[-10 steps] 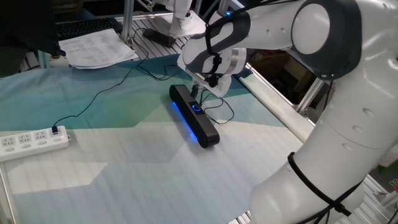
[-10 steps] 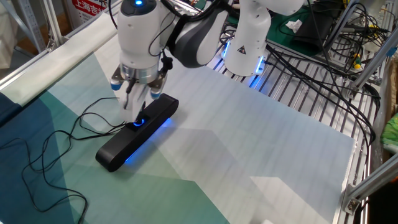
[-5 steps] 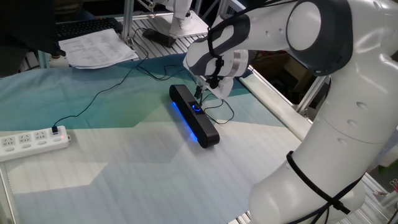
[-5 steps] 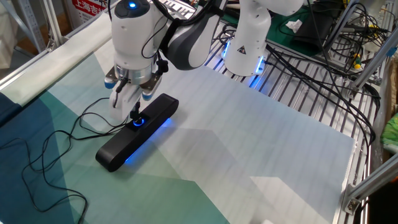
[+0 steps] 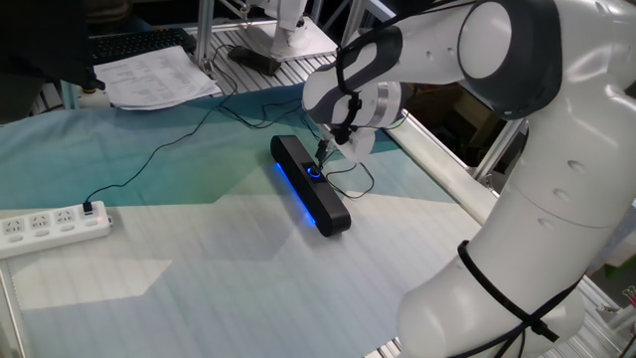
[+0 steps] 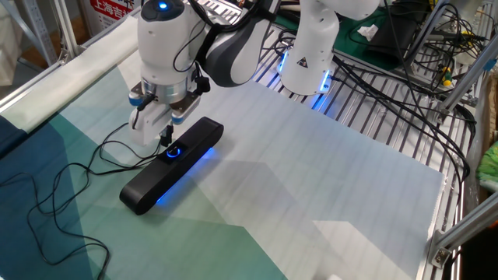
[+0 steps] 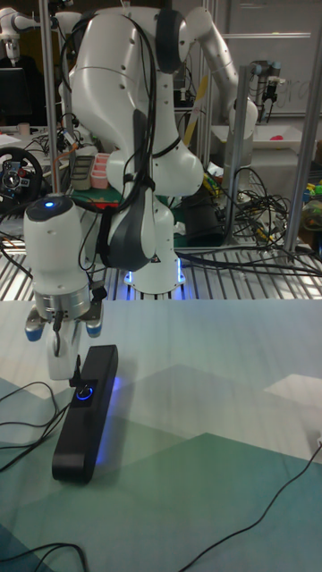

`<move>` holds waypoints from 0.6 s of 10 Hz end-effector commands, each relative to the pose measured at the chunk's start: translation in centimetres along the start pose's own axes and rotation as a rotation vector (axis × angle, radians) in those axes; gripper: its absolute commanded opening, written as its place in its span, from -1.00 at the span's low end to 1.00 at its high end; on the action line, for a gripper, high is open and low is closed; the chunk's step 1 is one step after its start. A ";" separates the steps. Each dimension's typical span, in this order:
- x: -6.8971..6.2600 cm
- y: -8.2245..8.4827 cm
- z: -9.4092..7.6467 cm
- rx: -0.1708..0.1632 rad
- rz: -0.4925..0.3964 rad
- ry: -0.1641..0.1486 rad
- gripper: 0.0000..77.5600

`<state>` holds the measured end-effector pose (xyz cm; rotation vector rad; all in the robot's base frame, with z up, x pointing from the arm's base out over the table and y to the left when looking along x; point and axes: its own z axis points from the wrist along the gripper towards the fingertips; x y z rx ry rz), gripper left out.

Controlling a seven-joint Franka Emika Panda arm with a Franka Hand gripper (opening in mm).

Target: Turn the knob to decrease the volume of the speaker

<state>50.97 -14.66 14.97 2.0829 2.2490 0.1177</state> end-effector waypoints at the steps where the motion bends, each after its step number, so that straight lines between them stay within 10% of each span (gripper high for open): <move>1: -0.2 -0.5 0.1 -0.004 0.038 0.007 -1.00; 6: -0.2 -1.5 0.2 -0.004 0.044 0.033 -1.00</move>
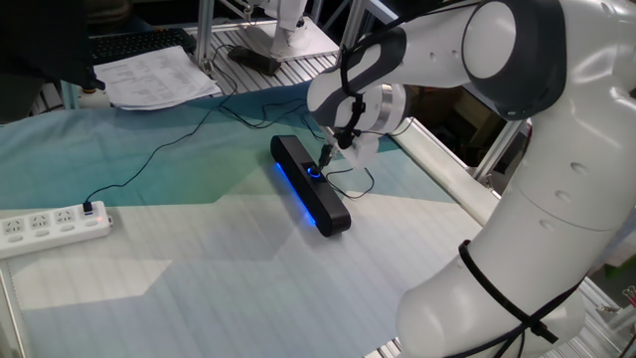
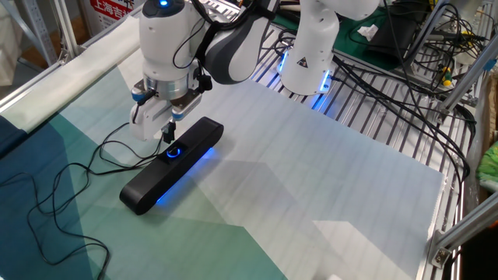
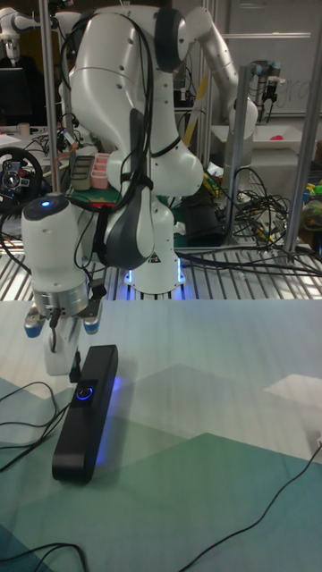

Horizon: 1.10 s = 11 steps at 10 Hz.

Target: Turn the knob to decrease the volume of the speaker

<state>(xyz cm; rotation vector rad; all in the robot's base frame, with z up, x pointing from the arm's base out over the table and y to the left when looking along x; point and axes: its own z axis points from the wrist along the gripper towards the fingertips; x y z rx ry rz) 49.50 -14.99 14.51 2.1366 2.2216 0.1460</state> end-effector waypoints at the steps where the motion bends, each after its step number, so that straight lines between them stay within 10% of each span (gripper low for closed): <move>1: 0.1 -0.1 0.1 -0.003 0.007 0.010 -1.00; 11: 0.3 -0.2 1.0 -0.003 0.040 0.032 -1.00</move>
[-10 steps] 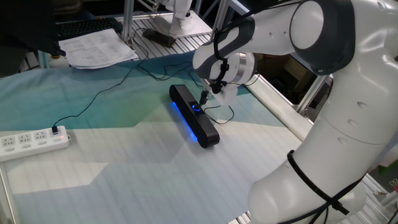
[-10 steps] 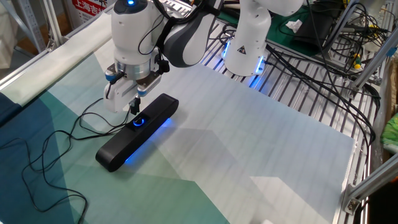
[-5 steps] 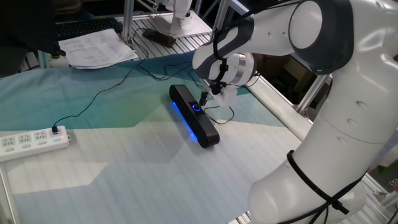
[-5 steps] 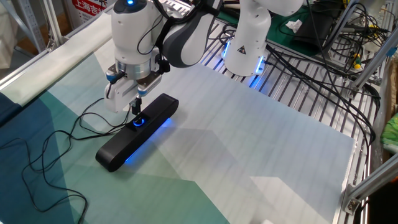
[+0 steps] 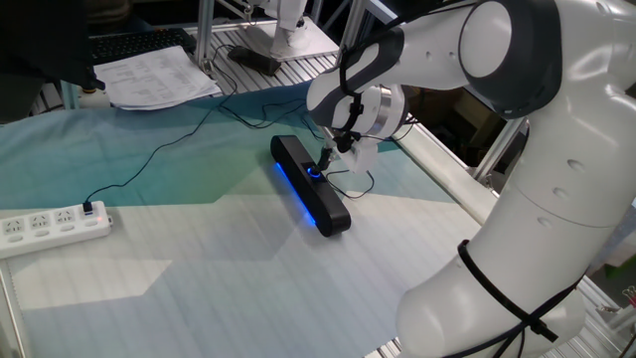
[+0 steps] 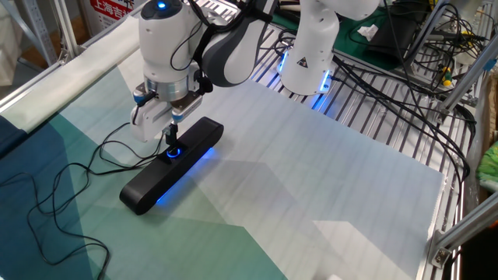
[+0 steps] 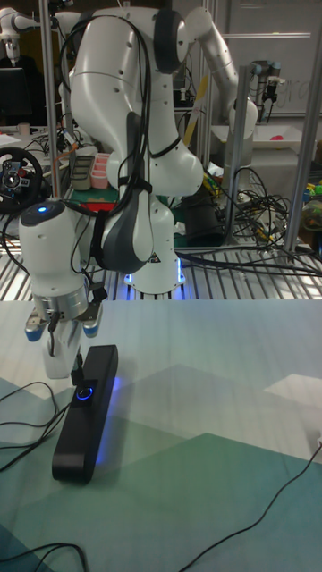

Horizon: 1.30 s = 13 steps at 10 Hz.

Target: Turn the knob to decrease the volume of the speaker

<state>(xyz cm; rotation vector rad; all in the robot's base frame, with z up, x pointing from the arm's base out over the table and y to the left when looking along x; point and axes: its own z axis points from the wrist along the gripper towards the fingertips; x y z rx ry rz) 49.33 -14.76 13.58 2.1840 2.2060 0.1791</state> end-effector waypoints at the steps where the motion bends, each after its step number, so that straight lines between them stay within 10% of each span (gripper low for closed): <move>1: 0.2 0.0 0.2 -0.004 0.008 0.008 -1.00; 13: 0.5 -0.1 0.3 -0.001 0.005 -0.011 -1.00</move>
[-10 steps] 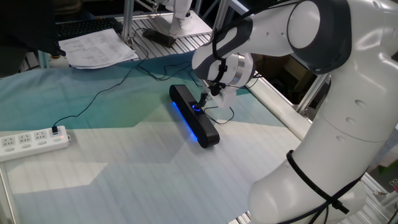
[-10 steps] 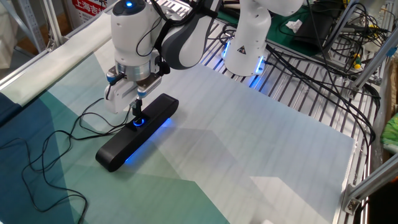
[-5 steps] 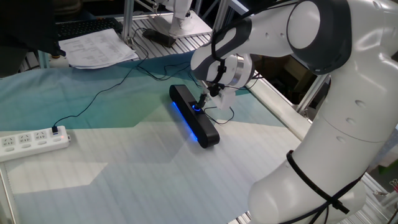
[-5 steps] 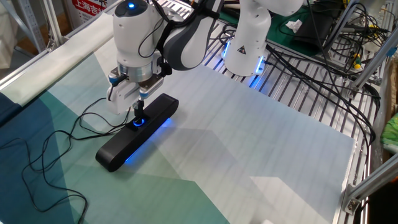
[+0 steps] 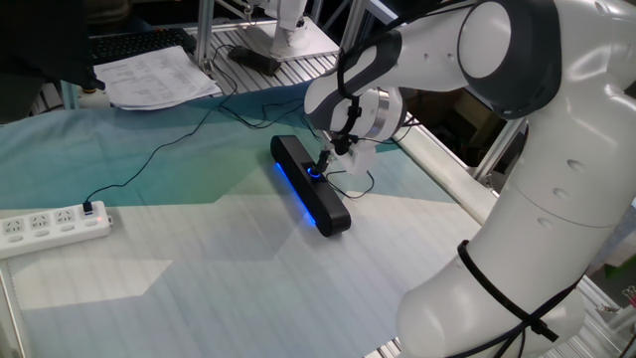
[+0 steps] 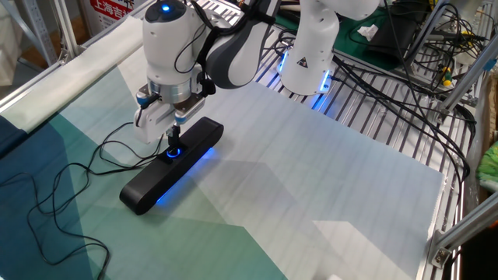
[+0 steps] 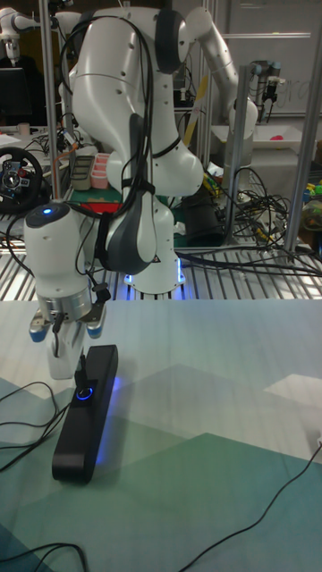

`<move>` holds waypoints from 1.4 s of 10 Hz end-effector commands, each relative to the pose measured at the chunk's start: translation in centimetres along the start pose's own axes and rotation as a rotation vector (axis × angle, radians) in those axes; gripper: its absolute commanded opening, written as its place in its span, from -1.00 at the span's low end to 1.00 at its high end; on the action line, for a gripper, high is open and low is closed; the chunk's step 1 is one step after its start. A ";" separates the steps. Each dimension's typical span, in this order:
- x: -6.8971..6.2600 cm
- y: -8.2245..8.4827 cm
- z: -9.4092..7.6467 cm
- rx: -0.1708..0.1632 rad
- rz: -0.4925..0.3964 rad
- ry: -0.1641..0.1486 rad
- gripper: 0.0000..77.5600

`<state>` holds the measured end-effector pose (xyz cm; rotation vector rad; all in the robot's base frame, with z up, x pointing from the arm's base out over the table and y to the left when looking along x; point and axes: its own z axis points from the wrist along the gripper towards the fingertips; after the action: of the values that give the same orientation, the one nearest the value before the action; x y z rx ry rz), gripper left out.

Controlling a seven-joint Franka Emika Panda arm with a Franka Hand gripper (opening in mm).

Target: Turn the knob to decrease the volume of the speaker

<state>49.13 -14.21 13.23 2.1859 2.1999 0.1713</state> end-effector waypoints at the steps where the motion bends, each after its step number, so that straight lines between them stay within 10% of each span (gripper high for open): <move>1: 0.0 0.1 -0.1 -0.002 0.002 -0.005 1.00; 14: 0.0 0.1 -0.1 -0.002 0.002 -0.005 1.00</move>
<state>49.13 -14.23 13.23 2.1859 2.1993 0.1699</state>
